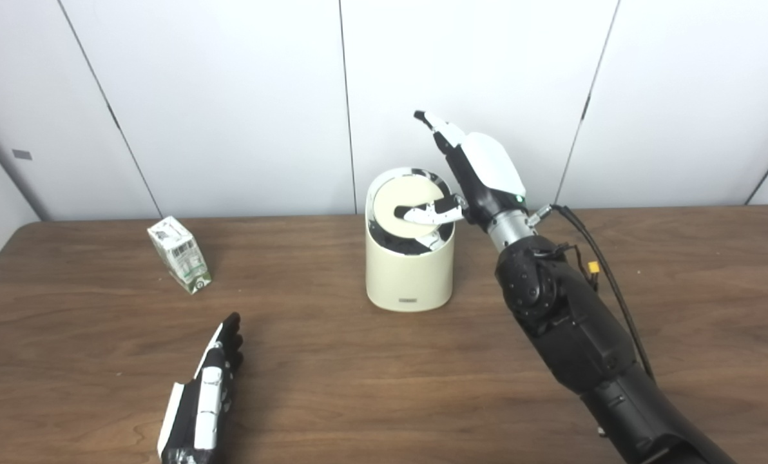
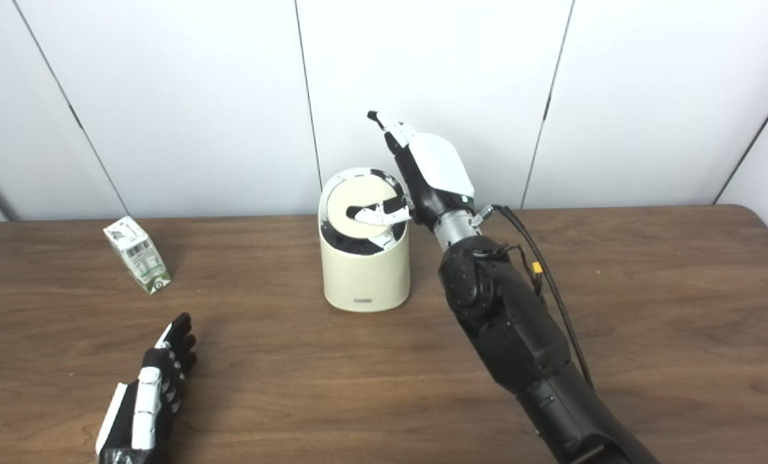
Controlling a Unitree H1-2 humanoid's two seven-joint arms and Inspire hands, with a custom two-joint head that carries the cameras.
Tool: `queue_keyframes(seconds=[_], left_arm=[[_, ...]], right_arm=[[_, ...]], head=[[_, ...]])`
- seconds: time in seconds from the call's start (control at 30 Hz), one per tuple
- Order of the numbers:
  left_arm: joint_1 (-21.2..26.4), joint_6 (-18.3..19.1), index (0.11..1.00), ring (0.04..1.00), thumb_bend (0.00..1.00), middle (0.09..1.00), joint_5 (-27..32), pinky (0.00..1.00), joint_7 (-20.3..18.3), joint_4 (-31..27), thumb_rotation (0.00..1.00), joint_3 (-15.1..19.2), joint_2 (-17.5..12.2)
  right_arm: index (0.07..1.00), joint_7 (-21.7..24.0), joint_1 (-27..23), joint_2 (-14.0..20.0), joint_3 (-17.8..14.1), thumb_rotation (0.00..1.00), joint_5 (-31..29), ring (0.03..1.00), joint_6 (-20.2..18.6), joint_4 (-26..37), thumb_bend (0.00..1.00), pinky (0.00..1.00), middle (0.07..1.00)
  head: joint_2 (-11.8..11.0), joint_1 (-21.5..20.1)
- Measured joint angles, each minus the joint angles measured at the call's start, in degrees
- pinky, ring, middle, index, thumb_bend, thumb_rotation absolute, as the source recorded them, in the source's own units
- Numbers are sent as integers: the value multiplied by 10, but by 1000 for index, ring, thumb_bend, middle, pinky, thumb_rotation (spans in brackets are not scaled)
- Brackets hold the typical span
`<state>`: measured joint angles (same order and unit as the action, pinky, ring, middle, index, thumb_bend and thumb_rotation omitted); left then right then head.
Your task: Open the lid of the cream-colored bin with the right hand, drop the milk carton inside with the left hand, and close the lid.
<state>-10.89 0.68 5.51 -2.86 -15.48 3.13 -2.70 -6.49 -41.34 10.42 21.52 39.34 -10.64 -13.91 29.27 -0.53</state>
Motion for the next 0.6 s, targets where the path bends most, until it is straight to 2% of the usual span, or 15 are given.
queue_keyframes(seconds=[0.3, 0.4, 0.5, 0.53, 0.6], left_arm=[[0, 1, 1000, 1000, 590, 1000, -2, 1000, 0, -2, 1000, -1, 0], [0, 1, 1000, 1000, 585, 1000, -4, 1000, 0, -2, 1000, -1, 0], [0, 2, 1000, 1000, 584, 1000, -4, 1000, 0, -3, 1000, -1, 0], [-1, 3, 1000, 1000, 582, 1000, -4, 1000, 0, -4, 1000, -1, 0], [-1, 3, 1000, 1000, 566, 1000, -3, 1000, 0, -5, 1000, -3, 0]], right_arm=[[949, 17, 0, -4, -11, 197, -11, 955, 0, 0, 945, 916, 938], [934, 23, 1, -13, -27, 241, -28, 923, -3, 0, 940, 869, 922], [923, 27, 9, -34, -65, 336, -70, 881, -14, 0, 885, 778, 907], [922, 30, 13, -44, -83, 404, -89, 873, -24, 1, 844, 757, 904], [914, 42, 24, -69, -128, 473, -142, 877, -48, 14, 785, 773, 903]], head=[[1, 1], [1, 2], [2, 2], [2, 2], [2, 2]])
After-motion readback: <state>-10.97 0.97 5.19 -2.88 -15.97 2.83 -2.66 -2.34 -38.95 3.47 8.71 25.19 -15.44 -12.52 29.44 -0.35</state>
